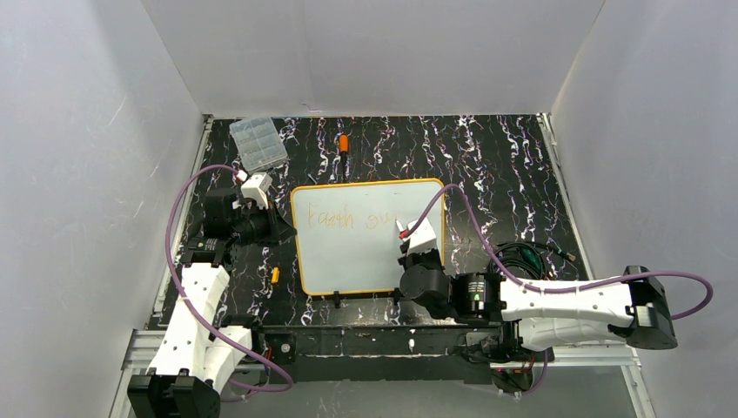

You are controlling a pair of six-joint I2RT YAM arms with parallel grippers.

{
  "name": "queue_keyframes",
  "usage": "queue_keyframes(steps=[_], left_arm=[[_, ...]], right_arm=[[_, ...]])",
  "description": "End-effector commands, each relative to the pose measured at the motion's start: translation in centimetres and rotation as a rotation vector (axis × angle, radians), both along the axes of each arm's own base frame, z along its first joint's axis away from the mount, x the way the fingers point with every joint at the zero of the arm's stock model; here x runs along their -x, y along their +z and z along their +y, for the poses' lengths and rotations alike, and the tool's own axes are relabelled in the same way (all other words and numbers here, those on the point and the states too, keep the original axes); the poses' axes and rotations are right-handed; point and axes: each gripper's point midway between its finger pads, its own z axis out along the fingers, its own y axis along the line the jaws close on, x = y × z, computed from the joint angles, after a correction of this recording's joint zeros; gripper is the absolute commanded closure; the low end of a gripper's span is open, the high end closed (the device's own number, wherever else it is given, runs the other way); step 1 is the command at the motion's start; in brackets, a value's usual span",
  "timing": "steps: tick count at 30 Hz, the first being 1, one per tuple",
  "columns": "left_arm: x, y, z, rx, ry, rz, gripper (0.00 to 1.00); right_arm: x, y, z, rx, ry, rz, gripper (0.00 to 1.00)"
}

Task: Write a sentence on the whiteboard

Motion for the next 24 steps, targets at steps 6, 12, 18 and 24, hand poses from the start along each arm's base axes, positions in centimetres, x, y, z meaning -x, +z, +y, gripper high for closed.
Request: queue_keyframes(steps=[6, 12, 18, 24], left_arm=[[0.1, 0.9, -0.1, 0.005, -0.009, -0.026, 0.93], [0.1, 0.9, -0.1, 0.004, -0.006, -0.026, 0.93], [0.1, 0.9, -0.1, 0.003, -0.006, -0.024, 0.93], [0.1, 0.8, -0.1, 0.003, -0.006, -0.021, 0.93]], right_arm=[[0.5, 1.0, 0.0, -0.069, 0.001, 0.034, 0.99], [0.2, 3.7, 0.5, -0.138, 0.018, -0.02, 0.99], [-0.5, 5.0, 0.8, -0.12, -0.008, -0.08, 0.99], [-0.8, 5.2, 1.0, -0.097, -0.028, -0.101, 0.99]])
